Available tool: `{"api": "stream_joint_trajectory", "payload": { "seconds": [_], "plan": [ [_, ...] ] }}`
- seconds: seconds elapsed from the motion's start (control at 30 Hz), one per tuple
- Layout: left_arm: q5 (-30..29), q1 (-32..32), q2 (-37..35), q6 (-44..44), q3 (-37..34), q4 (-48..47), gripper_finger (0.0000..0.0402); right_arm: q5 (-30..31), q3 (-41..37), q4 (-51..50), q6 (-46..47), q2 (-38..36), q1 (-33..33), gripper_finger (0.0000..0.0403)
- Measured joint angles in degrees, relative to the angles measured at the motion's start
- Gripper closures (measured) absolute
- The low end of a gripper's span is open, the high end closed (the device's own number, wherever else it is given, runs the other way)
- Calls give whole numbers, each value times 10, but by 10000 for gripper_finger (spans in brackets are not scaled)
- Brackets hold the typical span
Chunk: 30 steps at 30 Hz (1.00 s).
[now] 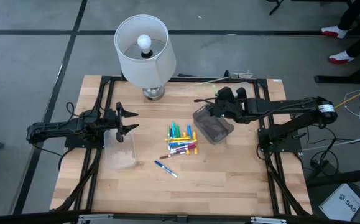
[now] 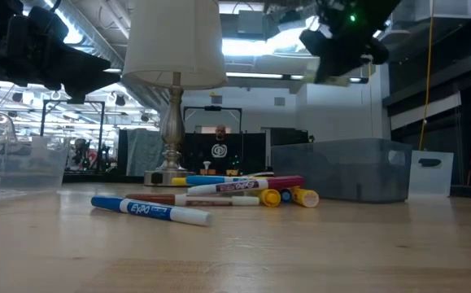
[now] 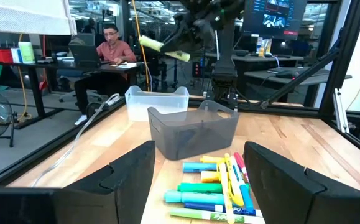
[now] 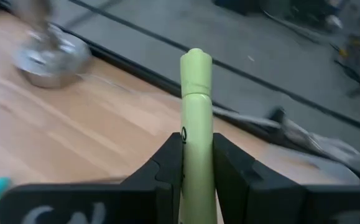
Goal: Pick & Place Markers
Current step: Put the light green highlighter pen into the right transparent bin
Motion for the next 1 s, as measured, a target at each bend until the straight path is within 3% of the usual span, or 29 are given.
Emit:
{"api": "stream_joint_trajectory", "payload": {
  "seconds": [0.33,1.0],
  "plan": [
    [0,0,0,0,0,0,160,-8,0,-155,95,0,-56,336],
    [0,0,0,0,0,0,160,-51,-19,-232,107,0,-133,336]
  ]
}}
